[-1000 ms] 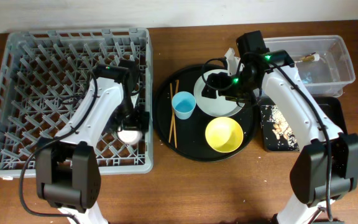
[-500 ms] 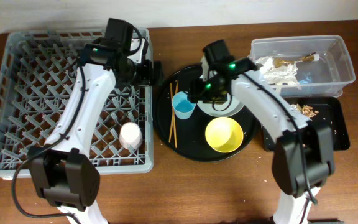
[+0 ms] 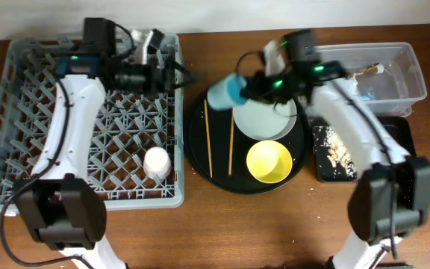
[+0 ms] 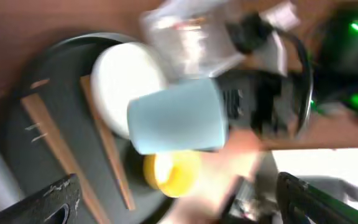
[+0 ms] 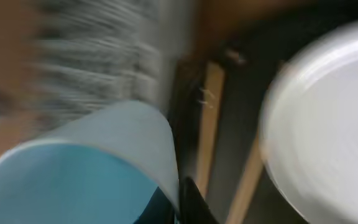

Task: Sort waste into correct bins and load items into the dishwasher rack
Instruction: 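Grasp the blue cup with the right gripper and pass it to the left gripper, then place the blue cup upside down in the rack with the left gripper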

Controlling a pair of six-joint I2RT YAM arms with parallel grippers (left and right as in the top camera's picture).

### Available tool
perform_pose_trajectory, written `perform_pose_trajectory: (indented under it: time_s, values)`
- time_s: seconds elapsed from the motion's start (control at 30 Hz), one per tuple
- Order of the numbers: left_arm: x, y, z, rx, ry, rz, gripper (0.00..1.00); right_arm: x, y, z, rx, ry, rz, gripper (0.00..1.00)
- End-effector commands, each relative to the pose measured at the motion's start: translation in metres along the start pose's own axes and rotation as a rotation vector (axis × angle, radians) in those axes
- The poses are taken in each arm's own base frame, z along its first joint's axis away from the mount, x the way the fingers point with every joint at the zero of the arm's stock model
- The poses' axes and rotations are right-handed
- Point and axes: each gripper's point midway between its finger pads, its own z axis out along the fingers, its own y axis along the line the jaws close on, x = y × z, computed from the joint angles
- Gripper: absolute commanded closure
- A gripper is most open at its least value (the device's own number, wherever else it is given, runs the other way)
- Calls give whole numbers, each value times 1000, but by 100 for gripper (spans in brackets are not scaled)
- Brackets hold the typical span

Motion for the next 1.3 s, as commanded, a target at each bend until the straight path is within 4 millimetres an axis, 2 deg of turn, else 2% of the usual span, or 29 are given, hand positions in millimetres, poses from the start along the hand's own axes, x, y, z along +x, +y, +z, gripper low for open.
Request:
perform_pose_trajectory:
  time_s: [0.0,0.03,0.17,0.37,0.4,0.43,0.47,0.5,0.7,0.73,0.77,0.83,0.9,0.93,1.03,1.17,1.2,1.23,1.27]
  values:
    - [-5,-66,-26,417,-53,179,1,-4,75,-36,-464,18,-168,96]
    - [-4,-69,-27,436,-55,187,1,-6,93,-43,-557,10,-242,96]
    - [-3,-83,-31,515,-60,209,1,-8,115,-41,-611,2,-287,96]
    - [5,-84,-9,509,-11,206,1,-10,142,-44,-683,-5,-344,96]
    - [6,-85,-5,520,-3,201,4,-9,144,-41,-676,-6,-345,96]
    - [7,-87,-3,543,4,195,11,-10,146,-35,-655,-15,-345,96]
    - [9,-92,-2,579,11,189,26,-10,147,-31,-643,-19,-345,96]
    - [9,-93,-1,587,13,188,31,-9,148,-29,-642,-17,-345,96]
    - [9,-95,-3,599,11,188,33,-3,146,-25,-633,8,-325,96]
    - [9,-95,-3,599,10,192,42,0,147,-23,-633,14,-330,89]
    - [9,-95,-3,599,9,194,46,0,147,-22,-632,15,-328,66]
    - [6,-91,-5,586,-2,198,50,0,146,-23,-629,15,-323,44]
    - [1,-72,-6,494,-17,200,52,-3,140,-22,-605,10,-300,31]
    - [-1,-52,-4,388,-22,196,52,-5,131,-18,-561,3,-266,24]
    - [-5,9,-3,67,-15,105,52,-6,95,-7,-398,-6,-191,15]
    - [7,67,-15,-250,34,21,52,-2,46,1,-161,-4,-104,13]
    - [20,94,-24,-433,79,-36,52,1,34,3,-97,1,-95,13]
    - [24,102,-28,-490,95,-54,52,2,29,3,-68,3,-84,13]
    - [35,119,-38,-623,134,-91,52,4,19,4,-14,5,-78,13]
